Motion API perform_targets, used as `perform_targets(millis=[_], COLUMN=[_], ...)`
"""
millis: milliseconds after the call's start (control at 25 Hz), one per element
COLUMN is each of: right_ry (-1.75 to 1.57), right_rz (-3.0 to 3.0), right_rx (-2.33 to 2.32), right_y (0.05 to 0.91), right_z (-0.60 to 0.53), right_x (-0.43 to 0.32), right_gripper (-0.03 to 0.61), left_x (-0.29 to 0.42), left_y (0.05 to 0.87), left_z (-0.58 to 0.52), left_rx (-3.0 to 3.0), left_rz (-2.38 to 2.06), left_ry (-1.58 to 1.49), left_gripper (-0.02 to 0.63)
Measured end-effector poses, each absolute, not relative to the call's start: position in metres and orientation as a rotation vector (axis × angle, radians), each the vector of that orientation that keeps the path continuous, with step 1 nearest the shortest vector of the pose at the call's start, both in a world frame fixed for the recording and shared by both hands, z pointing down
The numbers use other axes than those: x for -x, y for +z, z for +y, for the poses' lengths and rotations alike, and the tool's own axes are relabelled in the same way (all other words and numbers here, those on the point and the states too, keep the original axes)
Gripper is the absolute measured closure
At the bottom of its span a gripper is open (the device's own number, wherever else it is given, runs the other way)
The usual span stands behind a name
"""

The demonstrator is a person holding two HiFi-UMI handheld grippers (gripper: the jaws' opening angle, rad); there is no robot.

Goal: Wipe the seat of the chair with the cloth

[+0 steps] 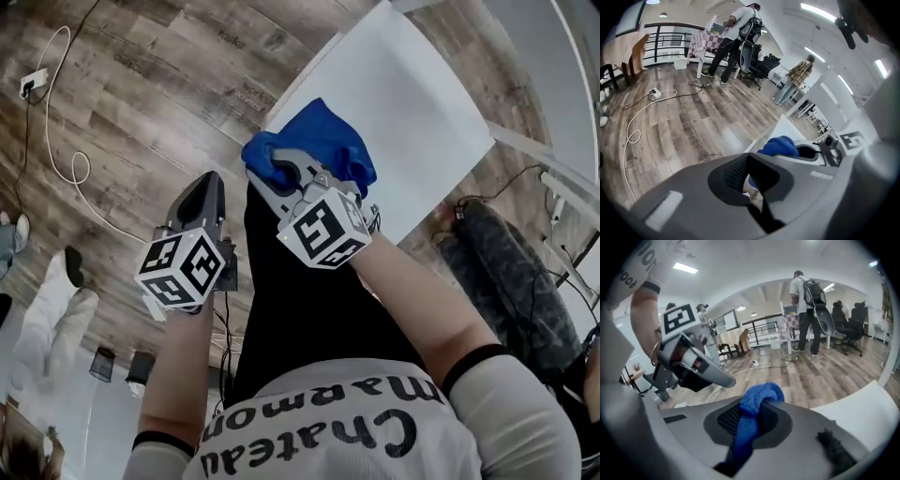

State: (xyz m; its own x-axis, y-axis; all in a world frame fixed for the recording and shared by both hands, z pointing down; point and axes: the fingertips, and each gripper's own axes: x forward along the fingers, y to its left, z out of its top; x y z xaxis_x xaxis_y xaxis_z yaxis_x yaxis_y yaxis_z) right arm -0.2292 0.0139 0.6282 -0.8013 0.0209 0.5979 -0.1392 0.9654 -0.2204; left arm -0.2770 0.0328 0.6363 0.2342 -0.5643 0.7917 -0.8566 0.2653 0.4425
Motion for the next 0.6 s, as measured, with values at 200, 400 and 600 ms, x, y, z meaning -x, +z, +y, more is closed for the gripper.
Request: perform_targets(millis=[200,400,600], right_ry=[0.343,0.383,0.458], right_rz=[-2.379,-2.389,-2.392], right_rx=[0.038,-0.082,-0.238], right_y=[0.662,0.661,0.662], right_z=[0.039,0.040,0.048], right_x=[0.221,0.203,0.148], right_gripper=[0.545,0.546,0.546], left_x=[0.250,0.221,0.192], left_y=[0.641,0.635,0.633], left_z=[0.047,0.043,0.028], left_rx=[-1.444,-1.556,-1.652], left_rz=[-1.376,-1.288,-1.163], left_ry=[0.313,0.391,0.503], left_gripper=[0.606,0.606,0.606])
